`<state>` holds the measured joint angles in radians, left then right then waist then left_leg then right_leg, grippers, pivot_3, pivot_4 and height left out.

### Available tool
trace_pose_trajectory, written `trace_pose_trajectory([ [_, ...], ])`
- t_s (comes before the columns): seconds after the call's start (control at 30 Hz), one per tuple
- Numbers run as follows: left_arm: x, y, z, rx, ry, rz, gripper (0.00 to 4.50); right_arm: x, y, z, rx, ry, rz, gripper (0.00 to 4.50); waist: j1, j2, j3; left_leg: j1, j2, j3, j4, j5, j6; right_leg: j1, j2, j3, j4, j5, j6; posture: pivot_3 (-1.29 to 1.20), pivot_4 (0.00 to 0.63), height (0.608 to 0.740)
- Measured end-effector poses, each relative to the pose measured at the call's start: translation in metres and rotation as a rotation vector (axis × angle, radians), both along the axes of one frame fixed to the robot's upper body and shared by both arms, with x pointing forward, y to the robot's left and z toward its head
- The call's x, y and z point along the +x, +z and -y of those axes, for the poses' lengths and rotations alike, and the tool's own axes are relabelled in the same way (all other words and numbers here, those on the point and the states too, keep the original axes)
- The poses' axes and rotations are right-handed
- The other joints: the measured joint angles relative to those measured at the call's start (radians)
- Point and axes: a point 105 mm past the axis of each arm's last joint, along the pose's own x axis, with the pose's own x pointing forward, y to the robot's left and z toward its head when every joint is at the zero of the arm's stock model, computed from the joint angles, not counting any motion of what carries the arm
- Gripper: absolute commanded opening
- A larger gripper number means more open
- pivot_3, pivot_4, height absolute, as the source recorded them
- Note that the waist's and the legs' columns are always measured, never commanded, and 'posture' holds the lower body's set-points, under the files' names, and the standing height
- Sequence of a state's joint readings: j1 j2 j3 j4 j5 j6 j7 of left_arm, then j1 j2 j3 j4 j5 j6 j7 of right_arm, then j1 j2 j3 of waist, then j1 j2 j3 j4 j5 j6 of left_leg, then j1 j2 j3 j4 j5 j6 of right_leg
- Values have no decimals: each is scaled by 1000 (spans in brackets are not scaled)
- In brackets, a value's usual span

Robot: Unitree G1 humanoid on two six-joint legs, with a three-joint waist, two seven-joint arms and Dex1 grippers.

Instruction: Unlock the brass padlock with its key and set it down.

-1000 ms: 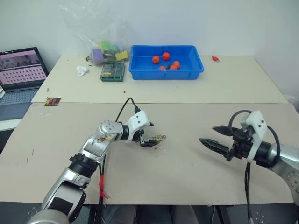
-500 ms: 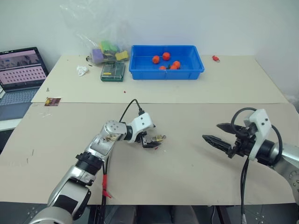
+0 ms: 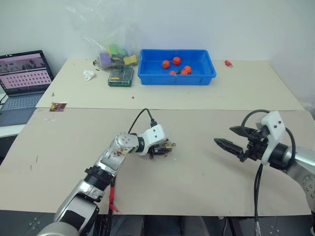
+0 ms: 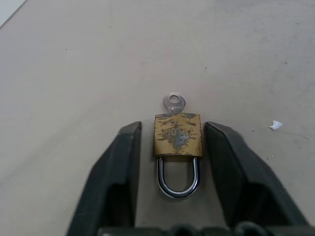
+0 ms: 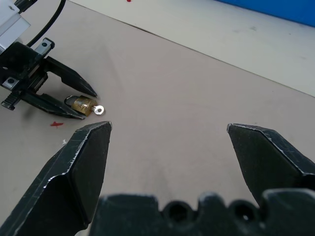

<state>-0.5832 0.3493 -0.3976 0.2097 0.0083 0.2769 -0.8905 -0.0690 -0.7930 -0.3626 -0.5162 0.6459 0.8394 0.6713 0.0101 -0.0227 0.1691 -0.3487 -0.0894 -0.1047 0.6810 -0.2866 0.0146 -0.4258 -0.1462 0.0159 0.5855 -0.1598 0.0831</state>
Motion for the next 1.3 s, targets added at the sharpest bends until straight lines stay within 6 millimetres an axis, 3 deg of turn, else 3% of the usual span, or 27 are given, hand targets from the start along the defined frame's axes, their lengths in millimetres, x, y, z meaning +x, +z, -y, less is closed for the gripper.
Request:
trace_pose_trajectory([
  [0.17,0,0,0,0,0,3,815,1,0,1,-8,2,-7,4500,0,0,0,1,0,0,0,0,0,1,0,0,0,0,0,0,150,740],
  [0.3,9,3,-2,-42,52,83,815,-4,-8,-10,22,67,-90,4500,0,0,0,0,1,-1,0,0,0,0,0,0,-1,0,0,0,150,740],
  [0.33,12,4,-4,-37,62,129,815,-4,-9,-13,40,78,-96,4500,-1,0,0,0,1,-1,0,0,0,-1,0,0,-1,0,0,0,150,740],
  [0.43,13,21,-17,0,26,427,815,16,19,-29,221,81,13,4500,-12,0,0,0,2,-3,-2,0,0,-2,0,2,-5,5,-7,0,150,740],
  [0.5,9,30,-25,36,-11,593,815,18,26,-32,236,95,31,4500,-7,0,0,-1,1,-3,-2,0,0,-2,1,1,-6,5,-8,0,150,740],
  [0.6,0,34,-43,94,-61,770,815,17,21,-37,242,115,-3,4500,2,1,0,-3,0,-3,-2,-1,1,-5,0,1,-6,6,-9,0,150,740],
  [0.67,-10,36,-53,137,-107,911,815,16,11,-51,267,166,-56,4500,5,1,0,-6,-1,-2,-1,-1,1,-8,0,1,-7,8,-9,0,150,740],
  [0.77,-22,43,-49,102,-123,1006,815,11,1,-67,292,240,-114,4500,6,1,0,-8,-1,-2,-1,-1,1,-11,-1,1,-7,8,-9,0,150,740],
  [1.03,-61,49,-26,-66,-176,1042,815,-5,-21,-104,345,392,-227,4500,-1,1,0,-8,0,-1,-1,-3,3,-13,-1,1,-5,9,-8,0,150,740],
  [1.27,-70,47,-22,-68,-242,1053,815,-9,-18,-115,387,448,-247,4500,-1,1,-1,-4,1,1,-1,-1,1,-10,0,1,-5,9,-8,0,150,740],
  [1.3,-70,47,-22,-69,-248,1054,815,-8,-18,-115,393,450,-248,4241,-1,1,-1,-4,1,1,-1,-1,1,-10,0,1,-5,9,-8,0,150,740],
])
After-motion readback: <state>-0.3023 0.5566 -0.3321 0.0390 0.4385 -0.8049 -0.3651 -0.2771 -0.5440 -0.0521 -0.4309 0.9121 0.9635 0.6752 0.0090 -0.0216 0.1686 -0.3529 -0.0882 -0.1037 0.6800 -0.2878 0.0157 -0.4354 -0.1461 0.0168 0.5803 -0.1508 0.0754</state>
